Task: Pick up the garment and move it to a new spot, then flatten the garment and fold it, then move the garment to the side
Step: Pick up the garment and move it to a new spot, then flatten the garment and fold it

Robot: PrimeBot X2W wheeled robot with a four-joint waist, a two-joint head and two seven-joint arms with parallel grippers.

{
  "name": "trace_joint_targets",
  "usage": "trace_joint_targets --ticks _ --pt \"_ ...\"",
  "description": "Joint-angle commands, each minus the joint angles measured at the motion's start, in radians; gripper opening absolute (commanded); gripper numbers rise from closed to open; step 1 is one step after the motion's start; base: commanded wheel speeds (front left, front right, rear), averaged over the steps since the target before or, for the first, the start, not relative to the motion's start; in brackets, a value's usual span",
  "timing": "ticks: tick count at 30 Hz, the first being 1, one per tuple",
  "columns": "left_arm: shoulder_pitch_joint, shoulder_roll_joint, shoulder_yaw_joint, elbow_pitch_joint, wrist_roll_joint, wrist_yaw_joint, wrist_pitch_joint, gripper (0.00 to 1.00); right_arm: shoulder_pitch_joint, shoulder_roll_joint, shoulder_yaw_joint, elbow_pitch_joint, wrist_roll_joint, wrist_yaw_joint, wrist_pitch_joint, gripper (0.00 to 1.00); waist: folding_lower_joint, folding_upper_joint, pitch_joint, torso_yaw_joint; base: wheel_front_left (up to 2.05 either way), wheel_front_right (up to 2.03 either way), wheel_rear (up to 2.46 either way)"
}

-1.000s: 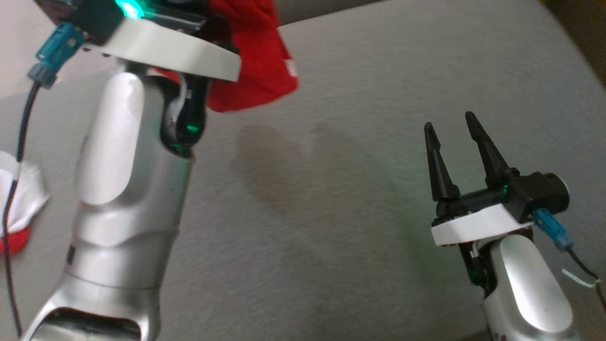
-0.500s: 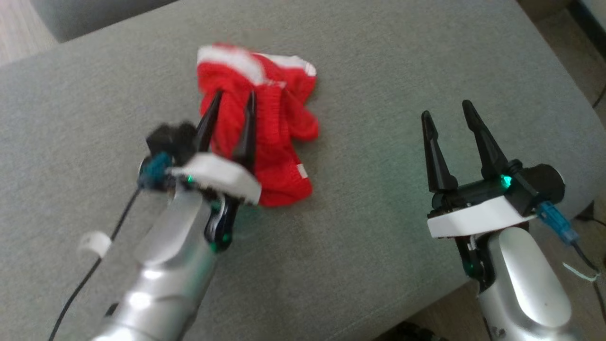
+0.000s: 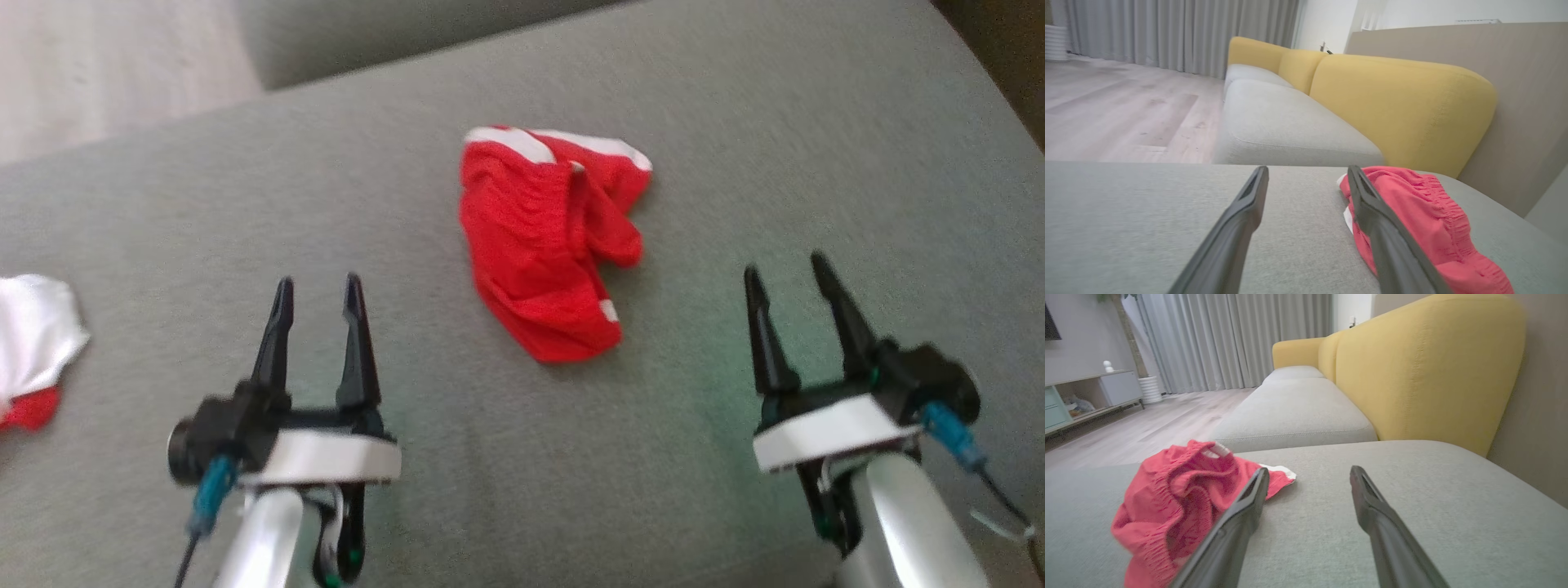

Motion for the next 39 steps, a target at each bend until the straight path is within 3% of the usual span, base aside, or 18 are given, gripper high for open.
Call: trace_joint_targets --ticks 1,9,16,39 --pt "-0.023 0.005 0.035 -0.045 0.013 0.007 -0.006 1.0 -0.009 0.002 0.022 -0.028 -0.006 0.007 0.0 1.0 0.0001 0.0 -0.061 0.059 0.0 0.0 0.0" --pt "0.168 0.004 0.041 -0.153 0.086 0.061 -0.006 1.0 0.083 0.002 0.036 -0.023 -0.008 0.007 0.0 1.0 0.0001 0.0 -0.165 0.114 0.0 0.0 0.0" --pt "0.263 0.004 0.053 -0.173 0.125 0.074 -0.006 1.0 0.147 0.002 0.042 -0.025 0.003 0.007 0.0 1.0 0.0001 0.0 -0.212 0.136 0.0 0.0 0.0" --pt "0.298 0.004 0.049 -0.165 0.154 0.081 -0.006 1.0 0.188 0.002 0.027 -0.02 0.018 0.007 0.0 1.0 0.0001 0.0 -0.236 0.171 0.0 0.0 0.0"
